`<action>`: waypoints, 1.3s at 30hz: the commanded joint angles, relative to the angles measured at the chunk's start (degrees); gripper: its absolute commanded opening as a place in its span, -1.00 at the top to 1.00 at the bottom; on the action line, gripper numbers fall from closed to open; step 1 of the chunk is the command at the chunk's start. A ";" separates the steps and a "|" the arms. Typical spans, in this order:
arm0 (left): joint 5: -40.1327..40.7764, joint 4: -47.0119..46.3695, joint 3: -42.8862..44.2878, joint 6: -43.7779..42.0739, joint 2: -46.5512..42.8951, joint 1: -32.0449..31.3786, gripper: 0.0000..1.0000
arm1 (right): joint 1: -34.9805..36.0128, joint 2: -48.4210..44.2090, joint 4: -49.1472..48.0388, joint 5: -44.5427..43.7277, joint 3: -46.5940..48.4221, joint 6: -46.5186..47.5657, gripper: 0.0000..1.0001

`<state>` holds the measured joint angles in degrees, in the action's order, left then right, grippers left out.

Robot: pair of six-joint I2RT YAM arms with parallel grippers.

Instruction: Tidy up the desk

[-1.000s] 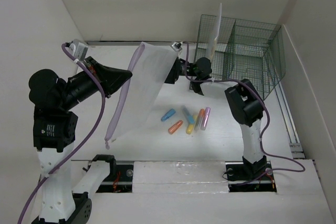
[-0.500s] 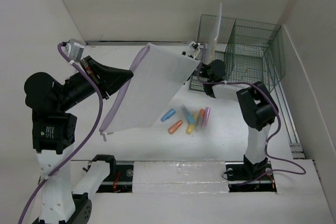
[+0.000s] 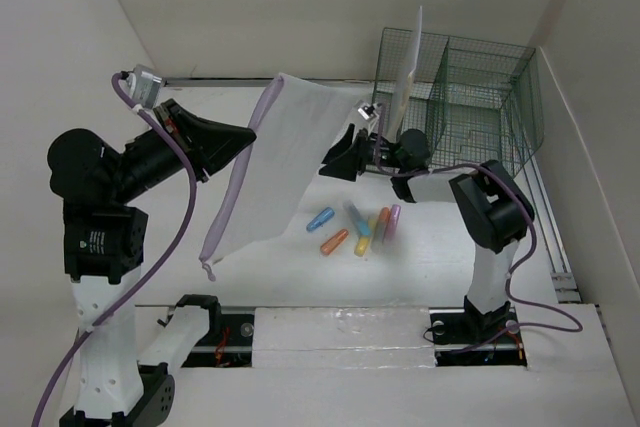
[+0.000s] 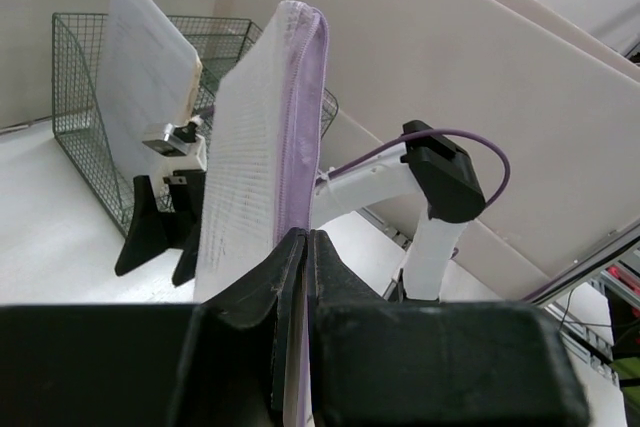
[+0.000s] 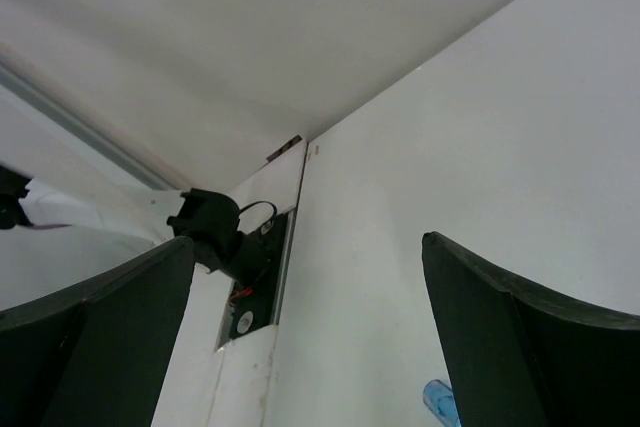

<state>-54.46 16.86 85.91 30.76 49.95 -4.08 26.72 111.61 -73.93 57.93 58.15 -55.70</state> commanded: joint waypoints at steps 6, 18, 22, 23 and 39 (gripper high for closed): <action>-1.26 -4.12 1.63 1.14 -0.64 -0.23 1.00 | 2.02 -6.14 -29.87 -0.62 -1.11 2.35 -1.00; -0.74 -4.65 -1.27 1.58 -2.32 -0.23 1.00 | 4.39 -5.44 -29.87 -2.91 11.98 -2.22 -1.00; -1.35 -6.22 -2.67 2.63 -2.67 -0.23 1.00 | 5.53 -6.67 -29.87 -2.91 12.86 -2.39 -1.00; -1.53 -7.10 -3.37 2.90 -2.84 -0.23 1.00 | 5.54 -6.58 -29.87 -2.91 13.65 -2.57 -1.00; 4.00 -8.51 -10.93 1.84 -4.95 -0.23 1.00 | 10.02 -14.49 -29.87 -2.39 8.65 -1.60 0.25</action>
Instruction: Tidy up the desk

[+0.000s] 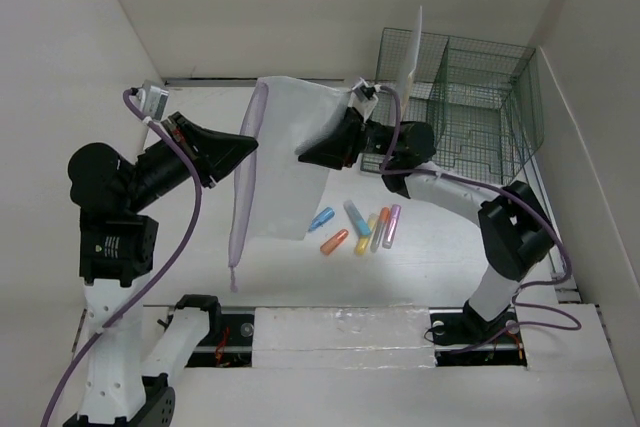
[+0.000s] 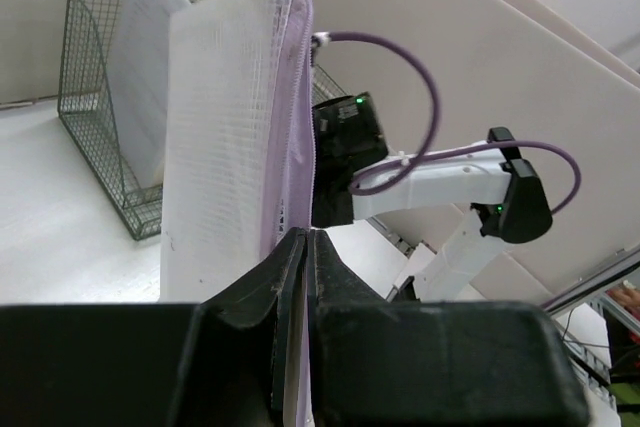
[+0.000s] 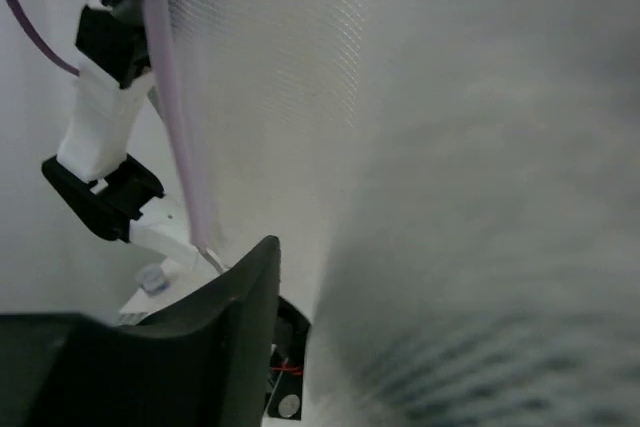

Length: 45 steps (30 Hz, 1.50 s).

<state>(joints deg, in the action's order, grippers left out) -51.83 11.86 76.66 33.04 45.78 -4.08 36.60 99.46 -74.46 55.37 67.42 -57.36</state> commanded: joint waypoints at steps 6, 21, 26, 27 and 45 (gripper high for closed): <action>2.44 -5.79 -8.01 0.62 -1.74 -0.23 1.00 | -1.09 -4.27 -28.64 -0.35 -4.13 -1.35 1.00; 30.03 8.44 -7.58 -7.55 -9.83 -0.23 -0.78 | -6.37 -28.71 57.82 -30.13 2.88 47.33 1.00; 31.79 10.55 -9.51 -9.04 -11.94 -0.23 -0.76 | -8.56 -28.71 68.82 -48.75 11.06 48.48 1.00; 31.79 10.82 -9.95 -9.22 -12.29 -0.23 -0.75 | -8.56 -28.62 69.35 -51.39 11.85 49.01 1.00; 26.87 4.85 -20.94 -10.62 -14.23 -8.13 -0.67 | -10.06 -15.70 72.53 -72.69 24.25 63.31 1.00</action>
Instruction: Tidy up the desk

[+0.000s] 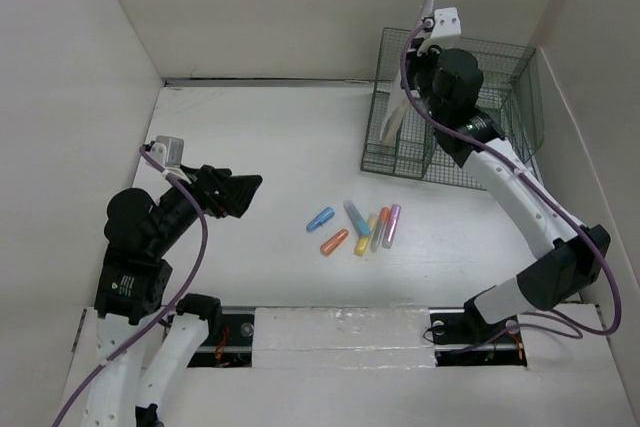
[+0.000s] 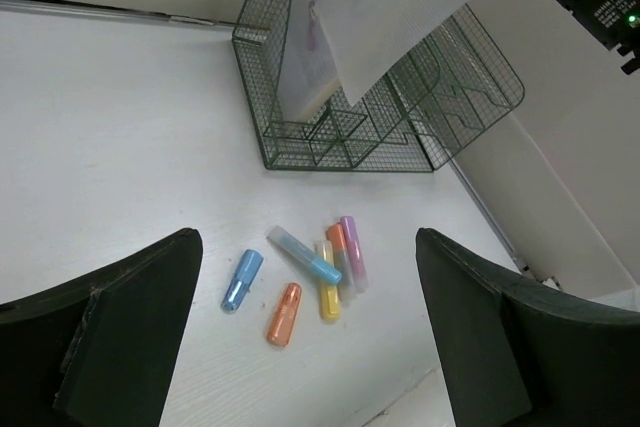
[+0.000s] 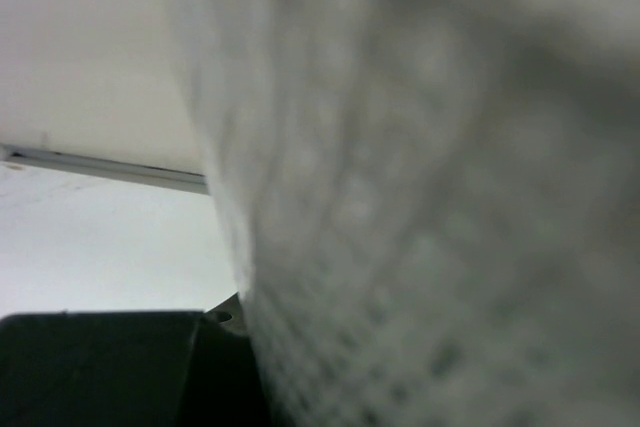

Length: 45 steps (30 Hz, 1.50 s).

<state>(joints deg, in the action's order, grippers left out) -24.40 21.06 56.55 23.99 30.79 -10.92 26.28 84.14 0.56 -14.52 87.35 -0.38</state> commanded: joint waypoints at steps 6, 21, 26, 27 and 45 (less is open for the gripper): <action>-0.12 -6.38 -2.59 -2.28 1.73 -2.96 -0.67 | 0.26 2.78 -7.85 -3.05 4.93 15.31 1.00; -0.12 -8.23 -4.43 -2.37 2.88 -4.11 -0.67 | 0.78 7.88 -29.64 -7.09 -8.07 14.80 1.00; 0.23 -8.40 -5.22 -2.45 2.88 -4.11 -0.66 | 1.40 9.29 -34.83 -12.72 -11.05 14.09 1.00; 0.06 -8.40 -5.23 -2.45 2.88 -4.11 -0.66 | 1.40 9.46 -35.62 -13.42 -11.50 13.66 1.00; -0.47 -9.63 -6.63 -1.93 3.40 -4.11 -0.66 | 3.07 11.75 -44.68 -22.39 -20.99 3.64 1.00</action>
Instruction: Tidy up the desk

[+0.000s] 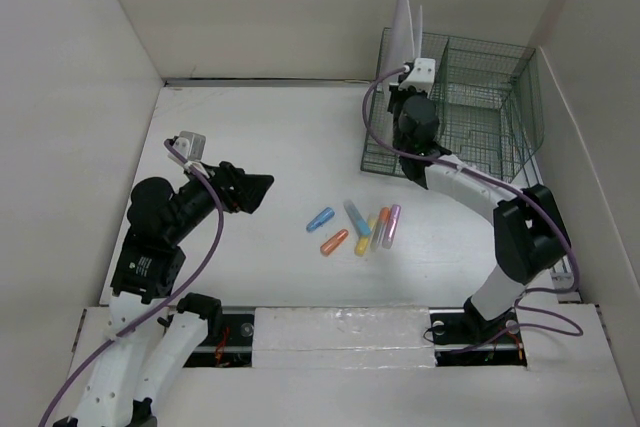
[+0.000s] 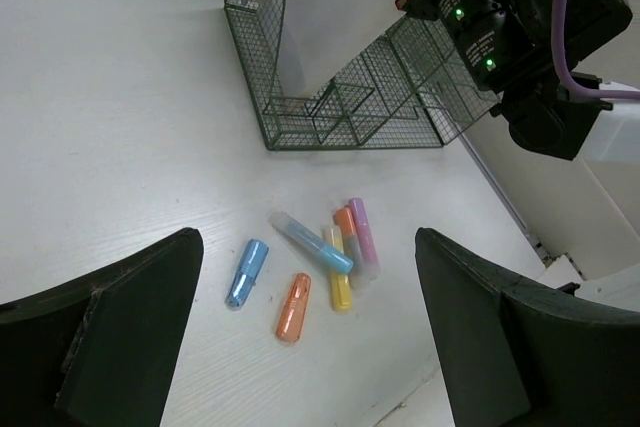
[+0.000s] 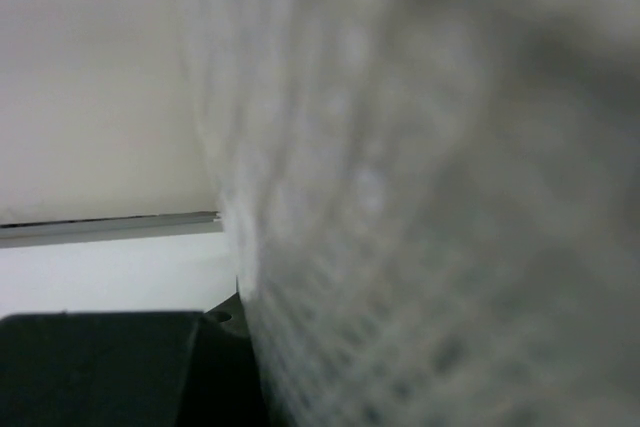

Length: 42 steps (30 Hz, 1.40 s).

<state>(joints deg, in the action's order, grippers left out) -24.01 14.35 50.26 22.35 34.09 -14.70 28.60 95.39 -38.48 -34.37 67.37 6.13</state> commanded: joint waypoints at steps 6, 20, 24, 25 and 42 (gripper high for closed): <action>-1.21 -3.54 -1.13 0.15 0.10 -0.33 -0.66 | 1.28 2.34 -6.70 -3.51 -2.86 -4.72 1.00; -1.04 -3.63 -0.34 -0.29 1.68 -0.33 -0.66 | 1.82 4.28 -8.62 -8.08 -0.40 -5.78 1.00; -0.43 -3.19 -0.51 -0.55 1.95 -0.33 -0.66 | 0.40 5.58 -10.56 -7.82 3.28 -4.21 1.00; -0.25 -3.27 -0.60 -0.55 1.86 -0.33 -0.66 | -0.12 5.94 -11.78 -6.95 3.90 -3.41 1.00; -0.16 -5.65 -2.89 -0.11 3.09 -0.33 -0.66 | -0.65 6.56 -14.36 -7.03 -7.70 -9.28 1.00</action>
<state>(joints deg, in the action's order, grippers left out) -23.77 11.84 47.59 22.37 37.08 -14.70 27.83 102.48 -51.16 -40.47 60.05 0.93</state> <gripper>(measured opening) 0.831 0.012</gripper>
